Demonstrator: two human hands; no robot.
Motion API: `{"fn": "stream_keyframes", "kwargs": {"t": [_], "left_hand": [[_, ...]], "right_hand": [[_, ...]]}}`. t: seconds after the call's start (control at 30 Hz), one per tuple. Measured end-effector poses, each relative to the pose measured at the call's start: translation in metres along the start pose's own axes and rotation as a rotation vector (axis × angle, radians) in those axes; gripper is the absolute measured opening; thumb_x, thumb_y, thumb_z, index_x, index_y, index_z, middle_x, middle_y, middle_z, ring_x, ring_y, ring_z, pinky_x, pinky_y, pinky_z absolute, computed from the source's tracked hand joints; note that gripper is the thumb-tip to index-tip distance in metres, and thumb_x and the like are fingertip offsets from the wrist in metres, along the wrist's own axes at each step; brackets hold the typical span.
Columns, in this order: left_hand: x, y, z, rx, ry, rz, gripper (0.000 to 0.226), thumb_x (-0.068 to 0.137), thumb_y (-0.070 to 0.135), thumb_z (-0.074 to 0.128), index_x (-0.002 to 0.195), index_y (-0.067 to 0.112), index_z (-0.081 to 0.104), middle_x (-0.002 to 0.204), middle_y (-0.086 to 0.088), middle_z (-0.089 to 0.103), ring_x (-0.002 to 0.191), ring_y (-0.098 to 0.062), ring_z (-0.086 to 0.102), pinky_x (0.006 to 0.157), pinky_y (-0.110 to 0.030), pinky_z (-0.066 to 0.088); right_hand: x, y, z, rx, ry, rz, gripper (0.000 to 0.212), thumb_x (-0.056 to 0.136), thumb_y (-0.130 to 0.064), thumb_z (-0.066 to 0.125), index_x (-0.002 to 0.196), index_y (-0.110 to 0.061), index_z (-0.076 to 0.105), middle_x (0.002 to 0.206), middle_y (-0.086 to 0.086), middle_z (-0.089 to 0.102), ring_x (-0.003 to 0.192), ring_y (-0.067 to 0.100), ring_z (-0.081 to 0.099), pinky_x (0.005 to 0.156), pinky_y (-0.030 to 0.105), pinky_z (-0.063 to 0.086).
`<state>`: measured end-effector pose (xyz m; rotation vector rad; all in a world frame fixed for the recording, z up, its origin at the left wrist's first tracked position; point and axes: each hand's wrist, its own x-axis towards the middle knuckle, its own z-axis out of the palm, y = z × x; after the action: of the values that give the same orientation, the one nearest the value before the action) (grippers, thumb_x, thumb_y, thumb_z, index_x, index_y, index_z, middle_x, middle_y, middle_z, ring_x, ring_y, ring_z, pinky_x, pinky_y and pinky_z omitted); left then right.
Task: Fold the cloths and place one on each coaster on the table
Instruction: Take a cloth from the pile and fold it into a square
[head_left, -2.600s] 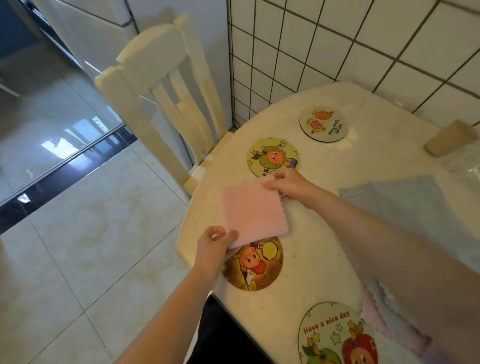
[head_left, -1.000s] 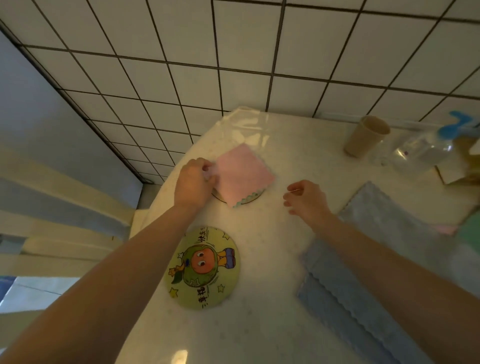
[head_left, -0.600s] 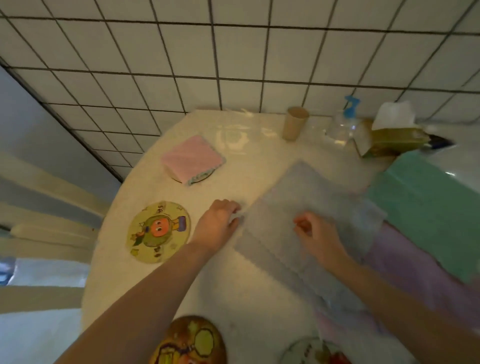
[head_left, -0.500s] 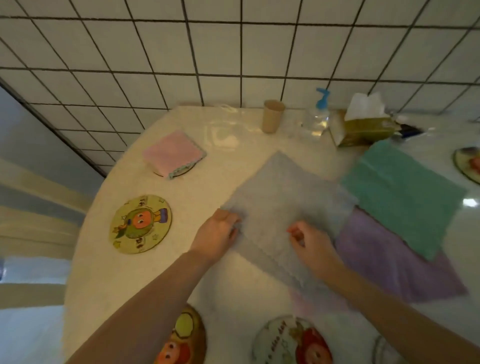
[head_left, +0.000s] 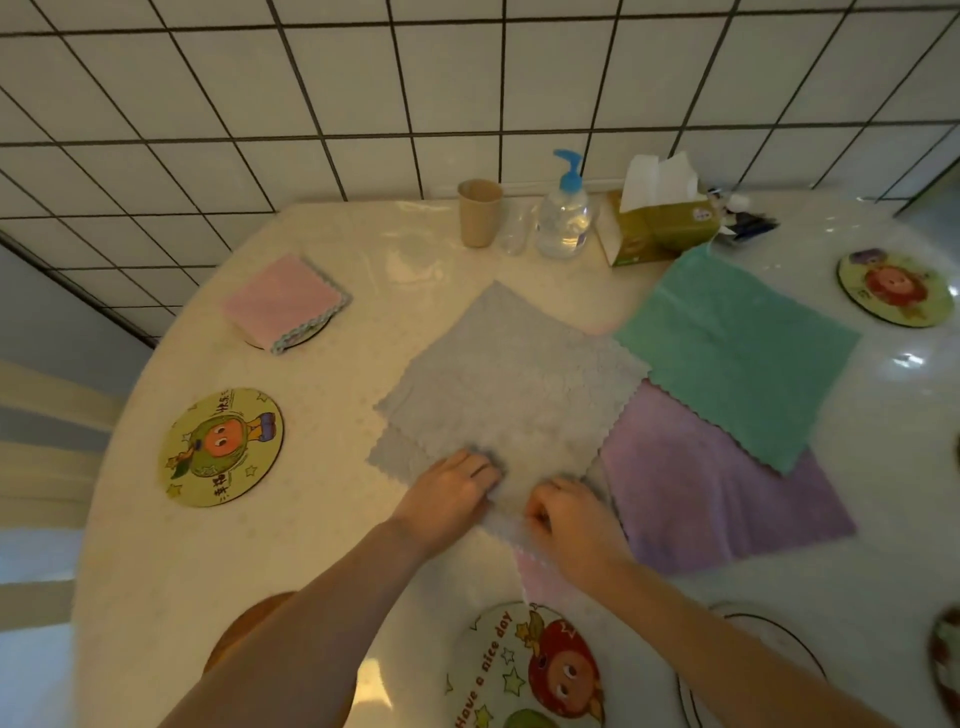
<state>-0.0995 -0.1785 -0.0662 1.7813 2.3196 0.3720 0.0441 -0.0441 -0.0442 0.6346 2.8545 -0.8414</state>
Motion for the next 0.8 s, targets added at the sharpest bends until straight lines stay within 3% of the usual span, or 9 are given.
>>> {"fn": "stream_keyframes", "kwargs": {"t": [0.13, 0.2, 0.33, 0.43, 0.5, 0.57, 0.63, 0.73, 0.8], "left_hand": [[0.010, -0.010, -0.005, -0.061, -0.076, -0.017, 0.032, 0.079, 0.026, 0.068, 0.108, 0.015, 0.060, 0.107, -0.003, 0.059, 0.104, -0.023, 0.051, 0.086, -0.033, 0.045], [0.015, -0.016, -0.007, -0.109, -0.084, -0.043, 0.031, 0.081, 0.029, 0.065, 0.108, 0.015, 0.061, 0.107, -0.004, 0.060, 0.104, -0.023, 0.051, 0.085, -0.032, 0.044], [0.026, -0.042, -0.016, -0.075, -0.038, -0.126, 0.027, 0.078, 0.023, 0.053, 0.095, 0.012, 0.071, 0.093, -0.006, 0.067, 0.094, -0.028, 0.058, 0.079, -0.039, 0.053], [0.036, -0.063, -0.033, 0.019, -0.045, -0.275, 0.030, 0.081, 0.015, 0.060, 0.108, 0.015, 0.071, 0.111, -0.006, 0.067, 0.111, -0.029, 0.054, 0.093, -0.039, 0.047], [0.043, -0.078, -0.049, -0.018, -0.043, -0.402, 0.031, 0.083, 0.021, 0.059, 0.111, 0.018, 0.071, 0.118, -0.006, 0.064, 0.117, -0.030, 0.050, 0.097, -0.039, 0.044], [0.049, -0.086, -0.068, -0.104, -0.059, -0.470, 0.034, 0.080, 0.032, 0.051, 0.100, 0.015, 0.074, 0.106, -0.011, 0.068, 0.107, -0.034, 0.055, 0.090, -0.040, 0.048], [0.056, -0.091, -0.087, -0.181, -0.012, -0.506, 0.032, 0.083, 0.031, 0.049, 0.089, 0.010, 0.073, 0.094, -0.016, 0.069, 0.095, -0.036, 0.061, 0.080, -0.039, 0.049], [0.064, -0.089, -0.119, -0.223, 0.137, -0.542, 0.018, 0.091, 0.011, 0.057, 0.097, 0.001, 0.071, 0.099, -0.020, 0.067, 0.096, -0.036, 0.061, 0.076, -0.033, 0.042], [0.063, -0.088, -0.143, -0.259, 0.193, -0.569, 0.018, 0.092, 0.010, 0.056, 0.099, 0.005, 0.071, 0.088, -0.013, 0.066, 0.084, -0.031, 0.061, 0.067, -0.028, 0.037]], "right_hand": [[0.009, 0.003, -0.019, 0.290, -0.025, 0.064, 0.007, 0.087, -0.019, 0.060, 0.081, -0.019, 0.056, 0.079, -0.004, 0.059, 0.069, 0.010, 0.057, 0.063, 0.025, 0.050], [0.012, 0.007, -0.033, 0.281, -0.016, 0.015, 0.005, 0.092, -0.020, 0.056, 0.089, -0.016, 0.057, 0.084, -0.005, 0.056, 0.071, 0.006, 0.053, 0.063, 0.020, 0.046], [0.021, 0.013, -0.066, 0.201, 0.036, -0.044, 0.007, 0.095, -0.022, 0.049, 0.091, -0.020, 0.054, 0.080, -0.009, 0.055, 0.066, 0.004, 0.050, 0.061, 0.026, 0.044], [0.036, 0.015, -0.090, 0.201, 0.107, -0.028, 0.005, 0.094, -0.017, 0.050, 0.090, -0.018, 0.053, 0.080, -0.004, 0.060, 0.064, 0.006, 0.054, 0.059, 0.025, 0.045], [0.045, 0.012, -0.107, 0.252, 0.150, -0.009, 0.007, 0.096, -0.017, 0.048, 0.090, -0.020, 0.049, 0.079, 0.001, 0.063, 0.057, 0.006, 0.060, 0.055, 0.025, 0.048], [0.051, 0.008, -0.122, 0.325, 0.202, 0.003, 0.009, 0.097, -0.018, 0.046, 0.089, -0.020, 0.047, 0.078, 0.005, 0.063, 0.051, 0.007, 0.063, 0.047, 0.020, 0.046], [0.055, 0.001, -0.134, 0.344, 0.260, -0.013, 0.009, 0.098, -0.020, 0.044, 0.090, -0.021, 0.046, 0.077, 0.005, 0.062, 0.057, 0.011, 0.067, 0.044, 0.019, 0.045], [0.063, -0.013, -0.150, 0.315, 0.355, -0.076, 0.005, 0.098, -0.022, 0.043, 0.094, -0.021, 0.046, 0.080, 0.006, 0.064, 0.072, 0.018, 0.067, 0.056, 0.035, 0.056], [0.066, -0.026, -0.161, 0.341, 0.417, -0.113, 0.004, 0.098, -0.024, 0.043, 0.096, -0.021, 0.046, 0.083, 0.004, 0.065, 0.077, 0.014, 0.067, 0.063, 0.041, 0.058]]}}
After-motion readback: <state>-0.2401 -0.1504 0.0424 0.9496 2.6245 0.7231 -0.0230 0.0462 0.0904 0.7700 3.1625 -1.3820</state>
